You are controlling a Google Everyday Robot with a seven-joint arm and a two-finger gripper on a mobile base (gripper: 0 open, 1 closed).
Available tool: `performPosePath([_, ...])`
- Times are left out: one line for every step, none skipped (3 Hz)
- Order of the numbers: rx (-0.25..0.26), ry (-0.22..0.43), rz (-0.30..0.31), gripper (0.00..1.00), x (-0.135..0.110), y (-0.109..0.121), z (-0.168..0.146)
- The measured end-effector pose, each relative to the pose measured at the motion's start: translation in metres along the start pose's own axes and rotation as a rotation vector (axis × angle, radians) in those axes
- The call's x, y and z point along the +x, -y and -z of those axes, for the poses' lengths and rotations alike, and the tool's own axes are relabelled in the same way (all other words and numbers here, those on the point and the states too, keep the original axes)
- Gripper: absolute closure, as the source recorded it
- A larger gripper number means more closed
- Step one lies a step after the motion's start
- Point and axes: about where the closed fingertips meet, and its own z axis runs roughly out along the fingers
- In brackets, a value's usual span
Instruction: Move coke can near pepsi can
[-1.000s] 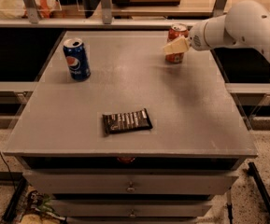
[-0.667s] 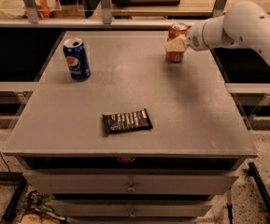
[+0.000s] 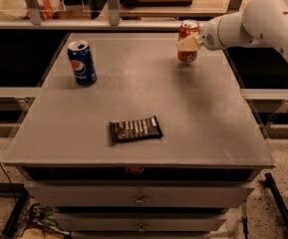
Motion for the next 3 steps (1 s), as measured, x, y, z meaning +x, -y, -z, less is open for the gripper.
performPosePath([-0.054,0.042,0.061,1.00,-0.026,-0.017,0.009])
performPosePath([-0.216,0.105,0.152,1.00,-0.051,-0.060,0.006])
performPosePath([-0.215,0.105,0.150,1.00,-0.051,-0.060,0.006])
